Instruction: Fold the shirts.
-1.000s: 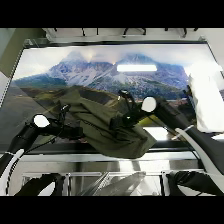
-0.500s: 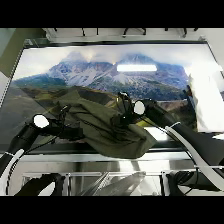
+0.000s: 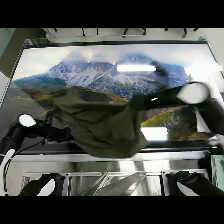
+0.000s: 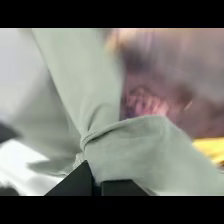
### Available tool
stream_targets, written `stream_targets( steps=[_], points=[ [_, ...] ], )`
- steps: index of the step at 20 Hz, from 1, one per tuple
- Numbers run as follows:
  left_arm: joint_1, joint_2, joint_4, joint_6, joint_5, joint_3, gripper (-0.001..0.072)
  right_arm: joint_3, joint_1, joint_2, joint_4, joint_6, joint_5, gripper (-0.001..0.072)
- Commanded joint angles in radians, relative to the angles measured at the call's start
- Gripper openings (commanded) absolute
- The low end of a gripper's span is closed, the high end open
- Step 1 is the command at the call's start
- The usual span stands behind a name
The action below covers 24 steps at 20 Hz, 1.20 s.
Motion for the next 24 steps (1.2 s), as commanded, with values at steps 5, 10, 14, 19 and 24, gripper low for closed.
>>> stream_targets(
  steps=[5,10,14,19,24],
  points=[
    [0.114,0.060,0.071,0.034,-0.041,0.040,0.0013,0.014,-0.456,0.228,0.008,0.024,0.203,0.0029],
    [0.003,-0.107,0.154,0.035,-0.090,0.344,0.0013,-0.023,-0.378,0.153,0.183,0.027,0.251,0.0029],
    [-0.034,-0.198,0.248,0.015,-0.173,0.689,0.0013,-0.023,-0.168,0.151,0.321,0.118,0.180,0.0029],
    [-0.080,-0.336,0.299,0.000,-0.163,1.048,0.0012,-0.023,-0.011,0.114,0.319,0.159,0.109,0.0030],
    [-0.150,-0.492,0.392,-0.040,-0.235,1.386,0.0012,-0.023,-0.005,0.109,0.644,0.146,-0.014,0.0030]
  ],
)
